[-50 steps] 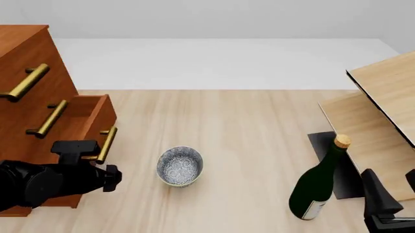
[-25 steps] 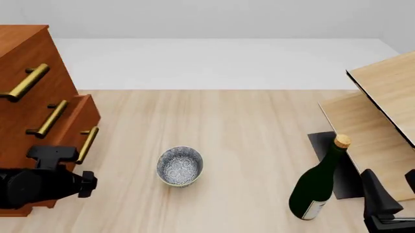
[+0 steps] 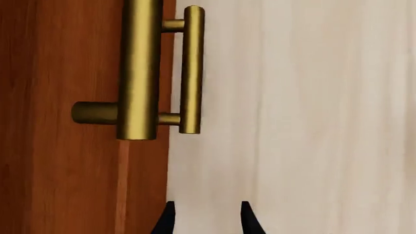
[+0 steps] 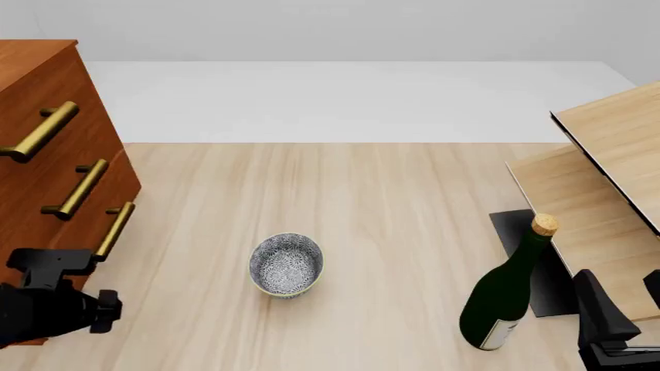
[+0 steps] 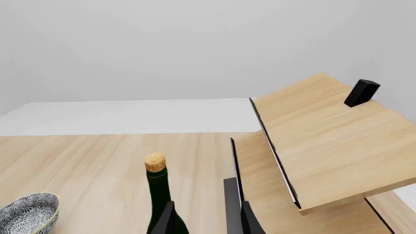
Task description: Close the bottom drawer of the cabinet and open the top drawer.
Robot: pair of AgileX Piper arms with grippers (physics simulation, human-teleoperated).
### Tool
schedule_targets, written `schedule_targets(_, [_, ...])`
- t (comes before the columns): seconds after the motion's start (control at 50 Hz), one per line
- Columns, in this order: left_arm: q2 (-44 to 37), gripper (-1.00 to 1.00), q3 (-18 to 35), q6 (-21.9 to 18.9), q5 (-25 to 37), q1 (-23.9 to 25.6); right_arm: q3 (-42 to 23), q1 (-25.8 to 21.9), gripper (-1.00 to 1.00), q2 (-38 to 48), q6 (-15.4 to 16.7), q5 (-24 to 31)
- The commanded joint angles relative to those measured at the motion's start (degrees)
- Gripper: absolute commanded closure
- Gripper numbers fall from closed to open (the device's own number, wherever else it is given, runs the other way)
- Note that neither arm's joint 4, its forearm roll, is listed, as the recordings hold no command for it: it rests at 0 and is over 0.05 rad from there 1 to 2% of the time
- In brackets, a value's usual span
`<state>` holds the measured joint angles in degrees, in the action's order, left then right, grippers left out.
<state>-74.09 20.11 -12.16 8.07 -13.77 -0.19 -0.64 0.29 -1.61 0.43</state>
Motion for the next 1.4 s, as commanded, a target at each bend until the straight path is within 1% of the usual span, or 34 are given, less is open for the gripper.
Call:
schedule_targets(0.02, [1.15,-1.0,-1.12,-5.19,-1.02,-5.08,0.01,0.06,-1.0,0.1,-0.08,-0.09])
schedule_targets(0.04, [1.52,-1.0,-1.22,-5.89,-1.03,-5.85,0.0,0.08,-1.0,0.14,-0.08,-0.13])
schedule_targets(0.06, [1.6,-1.0,-1.14,-5.75,-0.92,-5.62,0.0,0.07,-1.0,0.15,-0.09,-0.13])
schedule_targets(0.08, [1.96,-1.0,-1.8,-7.98,-1.36,-8.02,0.0,0.03,-1.0,0.17,-0.08,-0.15])
schedule_targets(0.1, [2.44,-1.0,-2.19,-9.27,-1.63,-9.2,0.0,0.01,-1.0,0.18,-0.06,-0.16])
schedule_targets(0.12, [2.39,-1.0,-1.48,-7.18,-0.98,-6.71,0.0,0.01,-1.0,0.18,-0.06,-0.17])
schedule_targets(0.2, [2.36,-1.0,-1.54,-7.3,-0.82,-6.99,0.0,0.05,-1.0,0.15,-0.1,-0.14])
schedule_targets(0.34, [1.88,-1.0,-0.86,-5.7,-0.44,-5.2,0.0,0.1,-1.0,0.12,-0.11,-0.13])
schedule_targets(0.42, [1.93,-1.0,0.12,-3.74,0.66,-2.82,0.0,0.15,-1.0,0.15,-0.14,-0.15])
schedule_targets(0.5, [2.14,-1.0,1.04,-2.84,1.53,-1.48,0.0,0.19,-1.0,0.07,-0.12,-0.09])
schedule_targets(0.54, [2.04,-1.0,1.75,-1.34,1.93,0.56,-0.01,0.2,-1.0,0.12,-0.13,-0.13])
schedule_targets(0.56, [1.93,-1.0,1.81,-1.46,1.96,0.36,-0.01,0.17,-1.0,0.15,-0.14,-0.13])
schedule_targets(0.6, [1.82,-1.0,2.69,0.17,2.55,2.5,-0.03,0.16,-1.0,0.18,-0.12,-0.17])
schedule_targets(0.72, [1.53,-1.0,4.68,3.78,3.84,6.93,-0.04,0.25,-1.0,0.19,-0.16,-0.16])
schedule_targets(0.74, [1.41,-1.0,4.73,3.5,3.82,6.61,-0.04,0.24,-1.0,0.22,-0.13,-0.19])
schedule_targets(0.8, [1.06,-1.0,5.63,4.72,4.06,8.4,-0.06,0.23,-1.0,0.53,-0.16,-0.46])
schedule_targets(0.82, [0.88,-1.0,5.99,5.69,4.21,9.73,-0.06,0.24,-1.0,0.65,-0.21,-0.57])
schedule_targets(0.84, [0.95,-1.0,6.04,5.28,4.27,9.41,-0.07,0.24,-1.0,0.69,-0.2,-0.61])
schedule_targets(0.88, [0.75,-1.0,6.74,7.01,4.63,11.59,-0.07,0.29,-1.0,0.6,-0.25,-0.5])
schedule_targets(0.92, [0.88,-1.0,6.96,6.4,4.79,10.88,-0.08,0.29,-1.0,0.43,-0.25,-0.34])
schedule_targets(1.0, [0.9,-1.0,8.8,8.24,5.89,14.08,-0.09,0.31,-1.0,0.4,-0.33,-0.29])
schedule_targets(1.26, [1.31,-1.0,12.69,9.81,8.08,19.81,-0.05,0.26,-1.0,0.42,-0.47,-0.3])
schedule_targets(1.3, [1.88,-1.0,13.23,8.91,8.4,20.18,-0.06,0.23,-1.0,0.35,-0.51,-0.22])
schedule_targets(1.32, [1.76,-1.0,13.64,9.28,8.71,20.99,-0.06,0.21,-1.0,0.33,-0.51,-0.21])
schedule_targets(1.4, [2.52,-1.0,14.65,8.38,9.33,22.49,-0.05,0.27,-1.0,0.34,-0.58,-0.21])
